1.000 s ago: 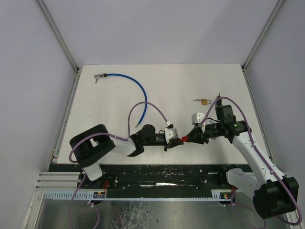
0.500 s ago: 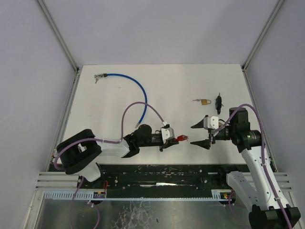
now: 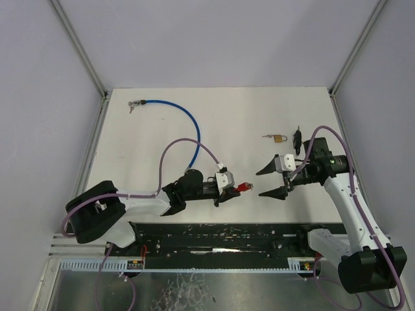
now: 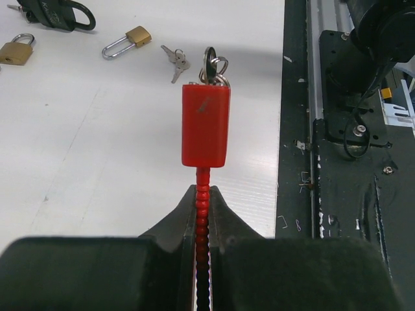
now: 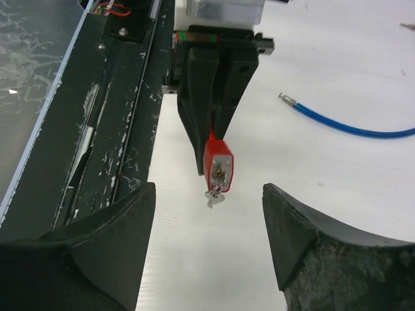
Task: Lock with the key
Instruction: Lock the lock.
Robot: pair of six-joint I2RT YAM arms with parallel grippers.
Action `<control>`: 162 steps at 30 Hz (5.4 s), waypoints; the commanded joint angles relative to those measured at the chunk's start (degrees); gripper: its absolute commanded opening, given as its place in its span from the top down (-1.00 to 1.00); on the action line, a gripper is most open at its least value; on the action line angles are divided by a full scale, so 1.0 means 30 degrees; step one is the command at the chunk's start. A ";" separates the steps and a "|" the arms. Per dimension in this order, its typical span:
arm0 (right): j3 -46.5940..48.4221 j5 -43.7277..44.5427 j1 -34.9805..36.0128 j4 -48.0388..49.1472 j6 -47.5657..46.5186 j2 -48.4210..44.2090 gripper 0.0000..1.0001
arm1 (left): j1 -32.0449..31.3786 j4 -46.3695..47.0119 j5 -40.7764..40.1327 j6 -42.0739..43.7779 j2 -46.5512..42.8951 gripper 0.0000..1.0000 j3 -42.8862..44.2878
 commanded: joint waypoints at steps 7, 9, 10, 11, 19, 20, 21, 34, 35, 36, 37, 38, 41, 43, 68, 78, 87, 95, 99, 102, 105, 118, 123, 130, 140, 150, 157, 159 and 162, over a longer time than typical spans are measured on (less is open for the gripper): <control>-0.2115 0.0956 -0.0054 0.3856 0.4262 -0.1565 -0.17 | -0.0983 -0.1853 -0.1825 -0.0172 0.0082 0.99 0.0921; -0.2299 0.0970 -0.0021 0.3916 0.4064 -0.1315 -0.10 | -0.1098 -0.2111 -0.1948 -0.0392 0.0232 0.99 0.1189; -0.2414 0.1034 0.0047 0.3979 0.4014 -0.1135 -0.07 | -0.1142 -0.2172 -0.2016 -0.0410 0.0280 0.99 0.1272; -0.2452 0.1140 0.0125 0.4060 0.4041 -0.0969 -0.02 | -0.1181 -0.2271 -0.2064 -0.0383 0.0304 0.99 0.1334; -0.2813 0.1584 0.0960 0.4193 0.3631 -0.0248 0.24 | -0.1439 -0.2640 -0.2174 -0.0158 0.0414 0.99 0.1643; -0.2843 0.1579 0.1063 0.4200 0.3634 -0.0163 0.26 | -0.1460 -0.2725 -0.2212 -0.0143 0.0478 1.00 0.1695; -0.2872 0.1630 0.1182 0.4209 0.3612 -0.0079 0.28 | -0.1510 -0.2769 -0.2250 -0.0108 0.0508 0.99 0.1731; -0.2988 0.2505 0.1955 0.4586 0.3890 0.0732 0.45 | -0.1751 -0.2872 -0.2507 0.0049 0.0475 0.99 0.1857; -0.2993 0.2584 0.2019 0.4623 0.3923 0.0791 0.45 | -0.1748 -0.2849 -0.2518 0.0044 0.0453 0.99 0.1857; -0.2994 0.2645 0.2056 0.4642 0.3927 0.0883 0.45 | -0.1743 -0.2843 -0.2512 0.0036 0.0454 0.99 0.1850; -0.3016 0.2690 0.2097 0.4641 0.3927 0.0964 0.45 | -0.1783 -0.2820 -0.2529 0.0035 0.0454 1.00 0.1856; -0.3022 0.2746 0.2169 0.4645 0.3920 0.1065 0.46 | -0.1759 -0.2799 -0.2539 0.0027 0.0422 0.99 0.1843; -0.3077 0.2810 0.2321 0.4692 0.3871 0.1188 0.50 | -0.1757 -0.2684 -0.2504 -0.0023 0.0351 0.99 0.1799; -0.3061 0.2968 0.2466 0.4653 0.3828 0.1359 0.60 | -0.1765 -0.2576 -0.2426 -0.0068 0.0282 1.00 0.1730; -0.1995 0.6585 0.2602 0.1878 -0.2718 -0.1518 1.00 | 0.1196 -0.7361 0.4378 0.0740 0.2718 0.99 0.3004; -0.1268 0.5273 0.0961 0.1940 -0.0463 -0.1459 1.00 | 0.1168 -0.7060 0.0078 0.1096 0.0329 0.99 0.1542; -0.4059 0.0901 0.0637 0.3620 0.0590 -0.1232 0.28 | -0.0024 -0.6544 -0.0527 0.1580 -0.0868 0.99 0.1052; -0.5286 0.0776 0.0769 0.5834 0.0986 -0.0907 0.16 | -0.1491 -0.6756 -0.2378 0.2082 -0.1933 1.00 0.1154; -0.5775 0.0794 0.1194 0.7145 0.2401 -0.0912 0.16 | -0.1806 -0.6710 -0.2751 0.2015 -0.2287 0.99 0.1176; -0.5812 0.0789 0.1409 0.7309 0.2334 -0.0927 0.15 | -0.1990 -0.6731 -0.2706 0.2000 -0.2265 0.99 0.1305; -0.5819 0.0383 0.1413 0.7323 0.2132 -0.1181 0.15 | -0.2121 -0.6886 -0.2685 0.2027 -0.2046 1.00 0.1506; -0.6476 0.0225 0.1939 0.9011 0.4280 -0.1384 0.20 | -0.2433 -0.6887 -0.3766 0.1452 -0.1473 0.99 0.2148; -0.6635 0.0247 0.1986 0.9692 0.5199 -0.1471 0.28 | -0.2453 -0.6879 -0.3905 0.1249 -0.1299 0.99 0.2292; -0.6830 0.0942 0.2157 1.0781 0.6062 -0.1573 0.39 | -0.2485 -0.6885 -0.3849 0.0793 -0.1083 0.99 0.2580; -0.6851 0.1850 0.2369 1.1507 0.6730 -0.1558 0.61 | -0.2558 -0.6925 -0.3843 0.0489 -0.0931 1.00 0.2819; -0.5671 0.1988 0.2434 0.7901 0.2896 -0.1304 1.00 | -0.2580 -0.7244 -0.3803 0.0821 -0.1011 0.99 0.2715; -0.5348 0.3965 0.2464 0.7712 0.2178 -0.3126 1.00 | -0.2367 -0.7572 -0.3671 0.1916 -0.1269 1.00 0.2005; -0.5234 0.4687 0.2459 0.7895 0.2532 -0.3448 1.00 | -0.1859 -0.7701 -0.3242 0.2219 -0.0868 1.00 0.1796; -0.5108 0.4910 0.2434 0.7395 0.2020 -0.3603 1.00 | -0.0235 -0.7616 -0.0687 0.1350 -0.0083 1.00 0.1836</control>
